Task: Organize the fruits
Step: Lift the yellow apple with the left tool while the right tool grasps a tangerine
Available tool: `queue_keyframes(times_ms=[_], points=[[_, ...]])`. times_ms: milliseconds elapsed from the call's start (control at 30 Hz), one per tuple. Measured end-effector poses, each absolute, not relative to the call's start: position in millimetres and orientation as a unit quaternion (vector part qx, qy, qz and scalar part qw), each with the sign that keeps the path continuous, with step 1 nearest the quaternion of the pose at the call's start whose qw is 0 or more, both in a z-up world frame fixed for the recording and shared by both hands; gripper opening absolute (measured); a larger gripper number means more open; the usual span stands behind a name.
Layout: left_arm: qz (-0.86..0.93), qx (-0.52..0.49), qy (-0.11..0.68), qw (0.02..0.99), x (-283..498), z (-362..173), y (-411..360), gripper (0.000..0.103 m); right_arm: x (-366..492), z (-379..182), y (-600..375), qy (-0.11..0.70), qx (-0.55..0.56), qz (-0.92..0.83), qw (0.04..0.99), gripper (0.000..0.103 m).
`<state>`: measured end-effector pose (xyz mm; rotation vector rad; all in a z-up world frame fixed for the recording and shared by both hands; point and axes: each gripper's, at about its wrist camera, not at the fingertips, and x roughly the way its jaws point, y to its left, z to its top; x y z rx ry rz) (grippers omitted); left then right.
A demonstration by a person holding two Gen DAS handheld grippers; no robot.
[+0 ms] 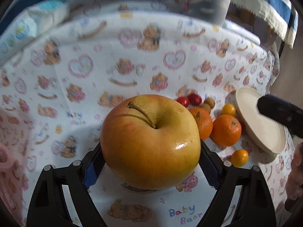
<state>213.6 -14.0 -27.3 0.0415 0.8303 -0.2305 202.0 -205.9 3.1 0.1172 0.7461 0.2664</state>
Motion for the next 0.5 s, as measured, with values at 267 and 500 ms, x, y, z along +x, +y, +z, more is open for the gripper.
queue_keyframes(times_ms=[267, 500], points=[[-0.104, 0.001, 0.363, 0.926, 196.6, 12.4, 3.1, 0.088, 203.5, 1.0, -202.4, 0.375, 0.057, 0.147, 0.913, 0.088], [-0.085, -0.008, 0.355, 0.931, 195.0, 19.9, 17.9, 0.088, 210.3, -11.1, -190.9, 0.401, 0.036, 0.157, 0.902, 0.078]])
